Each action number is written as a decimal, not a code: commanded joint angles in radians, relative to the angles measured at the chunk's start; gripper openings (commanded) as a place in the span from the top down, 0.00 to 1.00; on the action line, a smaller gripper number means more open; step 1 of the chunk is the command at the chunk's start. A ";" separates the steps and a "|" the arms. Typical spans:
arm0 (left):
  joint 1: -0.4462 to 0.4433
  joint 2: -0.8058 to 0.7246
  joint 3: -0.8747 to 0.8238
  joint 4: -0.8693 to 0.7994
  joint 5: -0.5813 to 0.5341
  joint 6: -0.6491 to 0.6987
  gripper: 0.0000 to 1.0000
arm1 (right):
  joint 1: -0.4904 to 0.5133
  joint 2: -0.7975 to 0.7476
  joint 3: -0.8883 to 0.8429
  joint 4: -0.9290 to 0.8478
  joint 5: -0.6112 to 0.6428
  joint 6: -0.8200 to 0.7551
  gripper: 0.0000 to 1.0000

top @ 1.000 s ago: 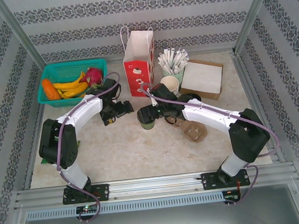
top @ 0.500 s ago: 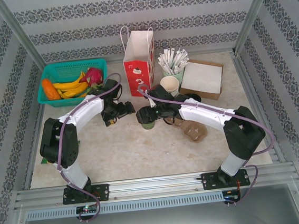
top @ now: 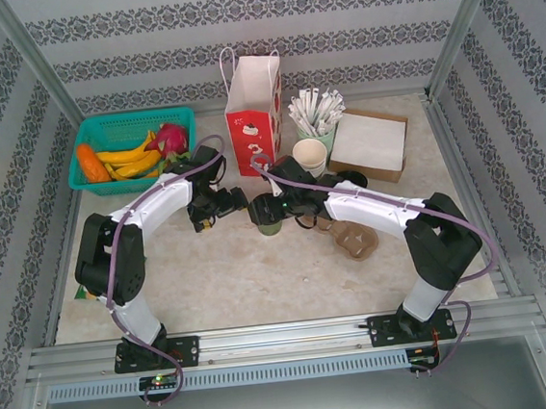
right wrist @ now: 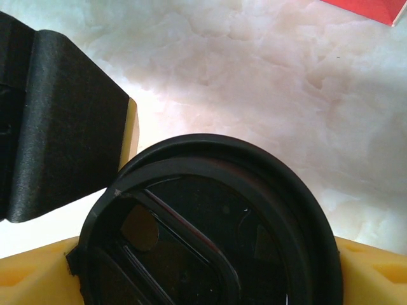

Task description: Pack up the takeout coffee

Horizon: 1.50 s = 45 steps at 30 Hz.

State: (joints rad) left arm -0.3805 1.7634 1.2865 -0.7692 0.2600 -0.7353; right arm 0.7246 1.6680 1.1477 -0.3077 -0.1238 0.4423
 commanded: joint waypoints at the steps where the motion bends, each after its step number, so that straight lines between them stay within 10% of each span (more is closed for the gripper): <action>1: -0.009 -0.008 0.015 0.013 -0.027 -0.006 0.00 | 0.000 -0.017 -0.035 -0.071 -0.038 0.004 0.16; 13: -0.008 -0.048 -0.003 0.038 -0.100 -0.039 0.00 | -0.139 -0.201 -0.029 -0.164 -0.157 0.010 0.23; 33: -0.004 -0.069 0.006 0.066 -0.141 -0.045 0.00 | -0.462 -0.402 0.005 -0.518 0.069 -0.089 0.23; 45: -0.003 -0.079 -0.007 0.105 -0.114 -0.056 0.00 | -0.691 -0.339 -0.081 -0.272 0.184 -0.049 0.23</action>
State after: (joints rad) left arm -0.3798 1.7081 1.2865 -0.6868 0.1486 -0.7700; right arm 0.0505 1.2915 1.0828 -0.6865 0.0227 0.3782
